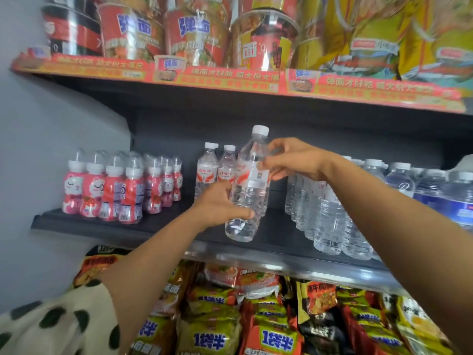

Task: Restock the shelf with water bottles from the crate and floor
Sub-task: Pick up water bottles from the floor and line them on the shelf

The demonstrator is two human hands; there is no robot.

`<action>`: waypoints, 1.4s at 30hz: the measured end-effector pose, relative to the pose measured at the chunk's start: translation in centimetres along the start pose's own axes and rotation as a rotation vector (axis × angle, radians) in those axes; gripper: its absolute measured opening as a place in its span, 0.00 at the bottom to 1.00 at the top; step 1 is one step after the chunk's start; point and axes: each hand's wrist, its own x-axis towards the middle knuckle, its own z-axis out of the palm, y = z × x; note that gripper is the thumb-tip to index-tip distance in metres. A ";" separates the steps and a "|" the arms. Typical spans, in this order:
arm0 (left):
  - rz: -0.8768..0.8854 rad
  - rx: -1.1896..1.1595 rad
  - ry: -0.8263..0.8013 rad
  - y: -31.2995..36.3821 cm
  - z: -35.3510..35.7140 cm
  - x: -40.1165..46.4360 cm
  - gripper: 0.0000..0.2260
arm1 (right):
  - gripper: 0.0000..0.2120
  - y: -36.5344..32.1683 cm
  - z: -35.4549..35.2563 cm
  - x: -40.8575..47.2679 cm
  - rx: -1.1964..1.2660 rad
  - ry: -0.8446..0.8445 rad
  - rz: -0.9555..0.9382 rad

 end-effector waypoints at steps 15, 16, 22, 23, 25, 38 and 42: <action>-0.039 0.398 0.217 -1.0 6.6 6.9 0.33 | 0.13 4.9 -1.1 7.6 -0.213 0.126 0.134; -0.022 0.341 0.173 -1.3 6.7 7.3 0.31 | 0.11 5.3 -1.2 7.7 -0.197 0.108 0.130; -0.012 0.252 0.055 -2.6 7.5 9.9 0.13 | 0.19 8.5 -1.5 9.7 -0.189 0.040 0.130; -0.017 0.246 0.062 -2.8 7.6 10.3 0.12 | 0.20 8.9 -1.6 10.2 -0.177 0.036 0.128; -0.025 0.247 0.082 -3.2 7.7 11.1 0.12 | 0.20 9.4 -1.6 10.9 -0.157 0.037 0.118; -0.118 0.419 0.259 -5.6 6.3 13.9 0.11 | 0.19 11.1 0.4 16.4 -0.105 0.005 0.073; -0.128 0.467 0.304 -5.6 6.3 14.3 0.11 | 0.21 11.3 0.5 17.2 -0.142 0.001 0.061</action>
